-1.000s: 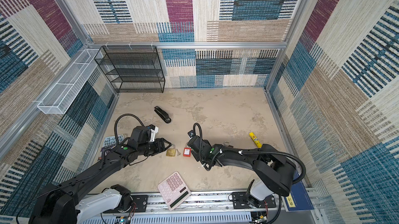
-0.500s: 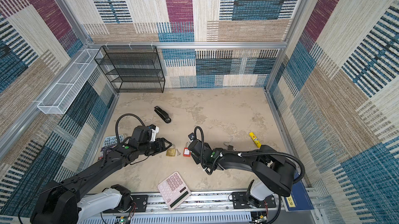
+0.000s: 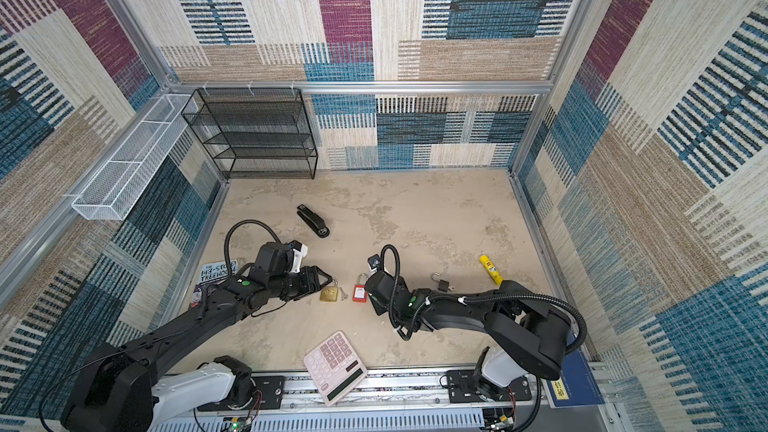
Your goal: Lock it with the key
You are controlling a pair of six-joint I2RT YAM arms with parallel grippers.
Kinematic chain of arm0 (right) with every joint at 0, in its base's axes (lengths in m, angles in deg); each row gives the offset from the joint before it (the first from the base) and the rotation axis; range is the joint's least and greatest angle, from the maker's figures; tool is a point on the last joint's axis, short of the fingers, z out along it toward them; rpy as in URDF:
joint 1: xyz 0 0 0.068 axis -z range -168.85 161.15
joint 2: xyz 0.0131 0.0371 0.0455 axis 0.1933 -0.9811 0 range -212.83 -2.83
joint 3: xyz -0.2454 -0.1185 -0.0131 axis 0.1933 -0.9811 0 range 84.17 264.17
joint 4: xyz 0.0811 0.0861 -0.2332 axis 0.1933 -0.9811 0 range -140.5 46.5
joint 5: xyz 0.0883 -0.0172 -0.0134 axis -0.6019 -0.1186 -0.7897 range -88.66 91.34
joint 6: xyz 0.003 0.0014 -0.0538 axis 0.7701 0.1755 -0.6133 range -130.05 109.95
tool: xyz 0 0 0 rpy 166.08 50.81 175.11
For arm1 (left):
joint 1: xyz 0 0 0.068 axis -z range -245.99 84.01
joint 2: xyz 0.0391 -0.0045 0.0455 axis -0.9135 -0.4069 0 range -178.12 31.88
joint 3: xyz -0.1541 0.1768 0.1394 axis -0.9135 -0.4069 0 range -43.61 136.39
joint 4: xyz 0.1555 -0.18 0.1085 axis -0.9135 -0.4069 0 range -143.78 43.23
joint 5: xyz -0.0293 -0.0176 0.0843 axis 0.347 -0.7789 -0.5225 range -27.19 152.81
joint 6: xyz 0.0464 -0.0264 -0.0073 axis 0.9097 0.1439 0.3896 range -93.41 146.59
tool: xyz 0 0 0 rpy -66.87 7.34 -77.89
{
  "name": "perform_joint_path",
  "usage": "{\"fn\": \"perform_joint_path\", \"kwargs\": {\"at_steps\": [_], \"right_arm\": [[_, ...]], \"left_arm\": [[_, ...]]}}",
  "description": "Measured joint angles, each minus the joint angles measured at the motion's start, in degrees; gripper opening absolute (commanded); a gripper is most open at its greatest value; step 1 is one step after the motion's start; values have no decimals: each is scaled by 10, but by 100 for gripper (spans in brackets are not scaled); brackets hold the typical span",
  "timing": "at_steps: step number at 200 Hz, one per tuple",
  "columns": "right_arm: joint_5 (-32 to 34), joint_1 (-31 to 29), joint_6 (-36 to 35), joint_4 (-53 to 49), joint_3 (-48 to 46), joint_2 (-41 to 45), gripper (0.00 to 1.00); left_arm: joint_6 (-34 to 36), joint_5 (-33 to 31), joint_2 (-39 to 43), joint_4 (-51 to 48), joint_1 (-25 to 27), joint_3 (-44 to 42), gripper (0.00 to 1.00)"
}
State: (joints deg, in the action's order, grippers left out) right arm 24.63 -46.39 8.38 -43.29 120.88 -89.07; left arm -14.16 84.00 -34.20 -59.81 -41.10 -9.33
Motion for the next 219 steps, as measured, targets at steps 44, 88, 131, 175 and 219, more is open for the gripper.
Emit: {"fn": "perform_joint_path", "kwargs": {"at_steps": [44,88,131,175,219], "right_arm": [[0,0,4,8,-2,-9,2],[-18,0,7,16,-9,-18,5],[-35,-1,16,27,-14,-18,16],[-48,-1,23,25,-16,-23,19],[-67,-2,24,29,-23,-7,24]], "left_arm": [[0,1,-2,1,0,0,62],[0,1,0,0,0,0,62],[0,1,9,-1,0,0,63],[0,2,7,-1,0,1,62],[0,2,9,-9,0,1,62]]}}
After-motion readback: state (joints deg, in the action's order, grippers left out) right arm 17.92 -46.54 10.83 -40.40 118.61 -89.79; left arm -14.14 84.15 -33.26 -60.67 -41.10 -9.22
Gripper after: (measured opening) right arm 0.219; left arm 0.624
